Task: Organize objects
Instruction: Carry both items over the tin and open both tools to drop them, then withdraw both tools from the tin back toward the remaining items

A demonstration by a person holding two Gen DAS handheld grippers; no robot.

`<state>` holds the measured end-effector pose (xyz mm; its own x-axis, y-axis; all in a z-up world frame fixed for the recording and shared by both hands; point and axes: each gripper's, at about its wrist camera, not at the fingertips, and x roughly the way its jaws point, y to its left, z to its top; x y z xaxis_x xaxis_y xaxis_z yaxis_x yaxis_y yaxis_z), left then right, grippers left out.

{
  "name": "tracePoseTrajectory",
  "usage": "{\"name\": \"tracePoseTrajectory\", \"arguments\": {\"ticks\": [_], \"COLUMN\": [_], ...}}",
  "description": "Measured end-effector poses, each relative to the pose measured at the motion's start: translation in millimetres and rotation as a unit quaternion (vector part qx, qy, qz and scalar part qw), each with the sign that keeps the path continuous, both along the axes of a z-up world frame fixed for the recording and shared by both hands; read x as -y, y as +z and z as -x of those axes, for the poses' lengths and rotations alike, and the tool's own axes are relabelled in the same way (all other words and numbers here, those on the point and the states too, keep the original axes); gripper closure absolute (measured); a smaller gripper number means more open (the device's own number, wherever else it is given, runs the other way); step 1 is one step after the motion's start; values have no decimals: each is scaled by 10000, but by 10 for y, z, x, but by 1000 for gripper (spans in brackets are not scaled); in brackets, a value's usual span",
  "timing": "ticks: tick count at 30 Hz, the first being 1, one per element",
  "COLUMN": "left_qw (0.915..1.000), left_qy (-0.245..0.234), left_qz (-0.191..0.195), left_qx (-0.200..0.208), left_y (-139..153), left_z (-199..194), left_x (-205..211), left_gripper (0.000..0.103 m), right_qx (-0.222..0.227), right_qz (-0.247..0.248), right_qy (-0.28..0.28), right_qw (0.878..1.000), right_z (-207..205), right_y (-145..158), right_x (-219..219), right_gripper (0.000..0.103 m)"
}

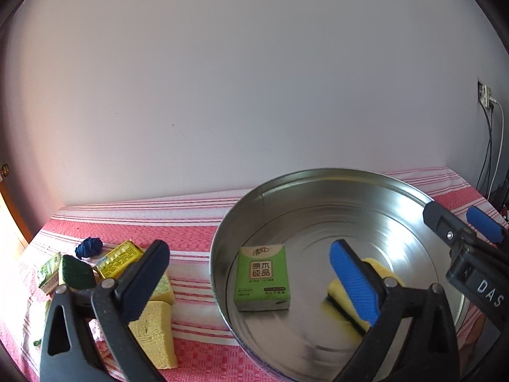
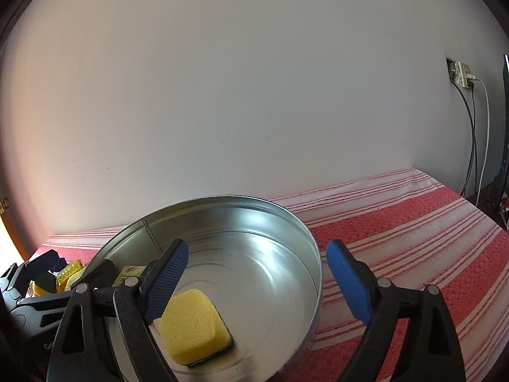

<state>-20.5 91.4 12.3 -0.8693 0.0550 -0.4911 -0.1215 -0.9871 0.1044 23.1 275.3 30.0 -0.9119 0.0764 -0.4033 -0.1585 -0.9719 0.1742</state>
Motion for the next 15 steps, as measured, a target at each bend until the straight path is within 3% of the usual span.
{"name": "tracePoseTrajectory", "arguments": {"ticks": [7, 15], "left_qw": [9999, 9995], "left_qy": [104, 298], "left_qz": [28, 42], "left_qx": [-20, -54], "left_y": [-19, -29], "left_z": [-57, -178], "left_x": [123, 167], "left_gripper": [1, 1], "right_qx": [-120, -658], "right_qz": [-56, -231], "right_qy": [-76, -257], "right_qw": [9999, 9972], "right_z": [-46, -215], "right_y": [11, 70], "right_x": [47, 104], "right_gripper": [13, 12]}}
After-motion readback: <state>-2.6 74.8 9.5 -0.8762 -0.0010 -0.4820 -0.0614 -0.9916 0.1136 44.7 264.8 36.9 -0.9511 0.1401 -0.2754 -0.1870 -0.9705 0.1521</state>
